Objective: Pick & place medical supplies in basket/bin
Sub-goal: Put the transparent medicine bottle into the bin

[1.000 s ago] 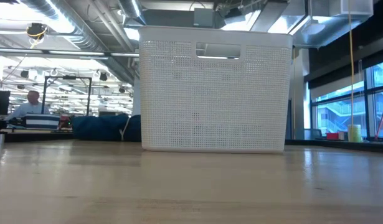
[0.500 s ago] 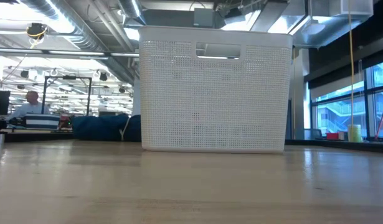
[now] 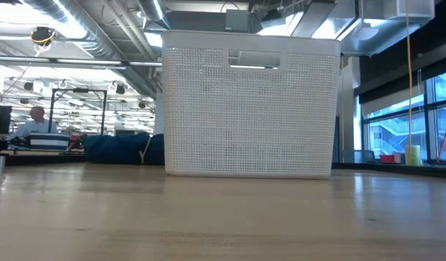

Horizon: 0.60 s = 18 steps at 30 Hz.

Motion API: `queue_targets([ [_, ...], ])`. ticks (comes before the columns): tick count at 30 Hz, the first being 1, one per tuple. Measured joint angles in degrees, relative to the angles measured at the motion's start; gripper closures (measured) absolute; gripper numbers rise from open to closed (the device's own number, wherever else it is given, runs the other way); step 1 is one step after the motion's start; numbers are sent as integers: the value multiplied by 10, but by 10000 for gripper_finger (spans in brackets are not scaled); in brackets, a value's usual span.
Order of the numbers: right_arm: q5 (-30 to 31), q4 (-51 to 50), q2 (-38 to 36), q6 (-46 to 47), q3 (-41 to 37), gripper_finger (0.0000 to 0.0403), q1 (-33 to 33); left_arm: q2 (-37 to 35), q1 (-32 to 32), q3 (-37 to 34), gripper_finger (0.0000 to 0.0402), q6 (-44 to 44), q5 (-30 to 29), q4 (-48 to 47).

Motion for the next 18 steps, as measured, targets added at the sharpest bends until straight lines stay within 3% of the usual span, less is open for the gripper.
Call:
queue_targets([
  [10, 0, -4, 0, -6, 0, 265, 0, 3, 0, 0, 240, 14, 3, -2],
  [18, -23, 3, 0, -51, 0, 229, -1, 3, 0, 0, 242, 16, 3, 2],
])
